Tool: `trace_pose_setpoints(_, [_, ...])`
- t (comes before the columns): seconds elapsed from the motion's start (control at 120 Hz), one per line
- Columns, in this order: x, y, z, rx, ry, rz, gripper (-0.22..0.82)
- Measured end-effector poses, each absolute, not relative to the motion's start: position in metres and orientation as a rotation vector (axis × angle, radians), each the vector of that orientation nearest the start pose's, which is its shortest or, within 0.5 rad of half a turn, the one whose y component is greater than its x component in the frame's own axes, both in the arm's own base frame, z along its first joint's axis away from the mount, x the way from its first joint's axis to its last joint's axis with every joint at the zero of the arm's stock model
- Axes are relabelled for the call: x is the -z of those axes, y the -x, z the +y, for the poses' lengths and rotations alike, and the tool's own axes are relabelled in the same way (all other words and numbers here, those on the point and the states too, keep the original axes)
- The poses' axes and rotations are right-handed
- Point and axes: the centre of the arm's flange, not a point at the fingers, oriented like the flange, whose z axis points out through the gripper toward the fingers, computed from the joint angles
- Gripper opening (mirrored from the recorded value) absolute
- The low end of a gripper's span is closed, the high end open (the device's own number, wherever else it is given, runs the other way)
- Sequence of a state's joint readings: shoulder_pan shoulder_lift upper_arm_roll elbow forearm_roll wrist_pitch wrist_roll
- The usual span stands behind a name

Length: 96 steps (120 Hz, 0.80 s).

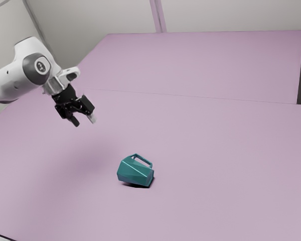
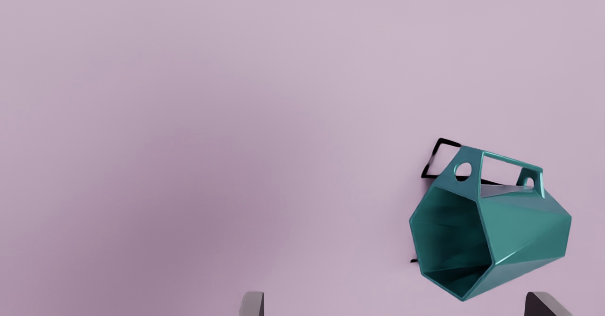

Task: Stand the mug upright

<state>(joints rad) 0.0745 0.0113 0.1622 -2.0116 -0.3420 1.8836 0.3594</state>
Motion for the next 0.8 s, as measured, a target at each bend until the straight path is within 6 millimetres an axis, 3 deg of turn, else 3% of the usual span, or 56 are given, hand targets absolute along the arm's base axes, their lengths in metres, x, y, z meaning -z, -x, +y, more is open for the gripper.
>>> trace_pose_setpoints(0.217, [-0.403,-0.520,0.111,-0.121,3.586,-0.145,0.60])
trace_pose_setpoints(0.542, [-0.353,-0.510,0.055,-0.233,3.735,-0.120,0.60])
trace_pose_setpoints(0.8, [-0.330,-0.505,0.054,-0.236,3.793,-0.194,0.60])
